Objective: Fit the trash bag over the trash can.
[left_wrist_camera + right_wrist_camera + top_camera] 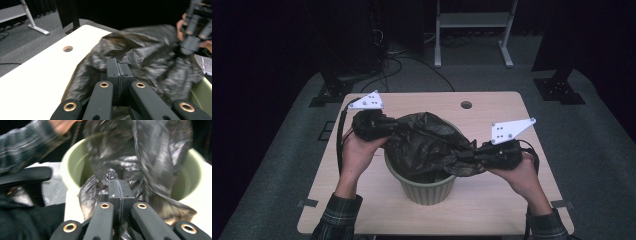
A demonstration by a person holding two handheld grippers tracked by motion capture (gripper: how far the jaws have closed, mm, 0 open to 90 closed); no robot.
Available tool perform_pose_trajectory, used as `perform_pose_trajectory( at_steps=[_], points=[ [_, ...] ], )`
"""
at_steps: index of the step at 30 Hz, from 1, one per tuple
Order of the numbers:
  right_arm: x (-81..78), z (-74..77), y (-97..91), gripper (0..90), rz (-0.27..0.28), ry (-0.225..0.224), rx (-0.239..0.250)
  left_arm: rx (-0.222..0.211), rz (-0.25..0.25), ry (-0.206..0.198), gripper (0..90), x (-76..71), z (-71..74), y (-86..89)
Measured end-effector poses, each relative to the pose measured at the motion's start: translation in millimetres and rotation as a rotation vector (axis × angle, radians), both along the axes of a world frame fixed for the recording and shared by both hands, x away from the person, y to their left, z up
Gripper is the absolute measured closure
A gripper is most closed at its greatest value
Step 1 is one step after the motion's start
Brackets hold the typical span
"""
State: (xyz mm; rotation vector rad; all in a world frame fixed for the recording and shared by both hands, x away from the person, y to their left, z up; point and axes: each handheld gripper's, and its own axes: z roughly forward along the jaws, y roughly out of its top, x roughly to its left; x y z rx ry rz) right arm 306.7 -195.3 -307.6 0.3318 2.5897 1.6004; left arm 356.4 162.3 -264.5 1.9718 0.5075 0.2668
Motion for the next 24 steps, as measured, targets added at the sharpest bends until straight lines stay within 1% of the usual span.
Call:
perform_pose_trajectory(
  at_steps=[3, 4, 8, 10, 11, 12, 13, 14, 15, 16, 17, 19, 20, 21, 22, 23, 24],
  points=[
    [-10.4, -4.3, -5.5, 89.5, 0.057, 0.019, 0.011, -0.012, 0.025, 0.004, 90.0, 2.7, 0.7, 8.2],
    [-13.8, -5.5, -7.8, 89.5, 0.059, 0.016, 0.0, -0.019, 0.035, 0.006, 90.0, 3.8, 0.9, 11.1],
    [-23.7, -9.1, -17.4, 89.6, 0.095, 0.03, 0.007, -0.026, 0.073, 0.013, 90.0, 8.1, 1.8, 23.0],
    [-28.6, -12.3, -19.6, 89.7, 0.13, 0.043, 0.001, -0.026, 0.102, 0.014, 90.0, 9.5, 1.1, 29.7],
    [-28.6, -12.3, -19.6, 89.7, 0.13, 0.043, 0.001, -0.026, 0.102, 0.014, 90.0, 9.5, 1.1, 29.7],
    [-31.2, -14.5, -20.0, 89.7, 0.144, 0.048, -0.014, -0.028, 0.114, 0.019, 90.0, 10.4, 0.5, 33.6],
    [-36.4, -20.0, -21.2, 89.7, 0.178, 0.062, -0.039, -0.03, 0.144, 0.022, 90.0, 11.9, -1.1, 42.3],
    [-36.4, -20.0, -21.2, 89.7, 0.178, 0.062, -0.039, -0.03, 0.144, 0.022, 90.0, 11.9, -1.1, 42.3],
    [-40.3, -23.3, -23.6, 89.6, 0.199, 0.071, -0.053, -0.033, 0.162, 0.033, 90.0, 13.6, -3.7, 50.6],
    [-41.7, -23.3, -24.8, 89.5, 0.197, 0.071, -0.051, -0.034, 0.16, 0.035, 90.0, 13.8, -4.7, 51.8],
    [-42.7, -22.2, -25.9, 87.7, 0.192, 0.063, -0.044, -0.03, 0.158, 0.036, 90.0, 13.4, -5.7, 51.7],
    [-43.7, -14.7, -27.7, 73.8, 0.18, 0.038, -0.004, -0.023, 0.142, 0.029, 90.0, 11.8, -6.5, 49.5],
    [-43.8, -9.0, -28.3, 71.3, 0.166, 0.022, 0.017, -0.02, 0.139, 0.027, 90.0, 11.0, -6.6, 48.0],
    [-43.5, -3.2, -28.4, 67.8, 0.167, 0.007, 0.036, -0.02, 0.133, 0.027, 90.0, 10.5, -6.7, 46.5],
    [-43.5, 3.1, -28.1, 64.6, 0.148, -0.02, 0.056, -0.017, 0.128, 0.026, 90.0, 10.2, -6.7, 45.7],
    [-42.1, 9.2, -27.5, 64.5, 0.132, -0.036, 0.075, -0.014, 0.124, 0.025, 90.0, 10.4, -6.9, 45.0],
    [-42.1, 9.2, -27.5, 64.5, 0.132, -0.036, 0.075, -0.014, 0.124, 0.025, 90.0, 10.4, -6.9, 45.0]
  ],
)
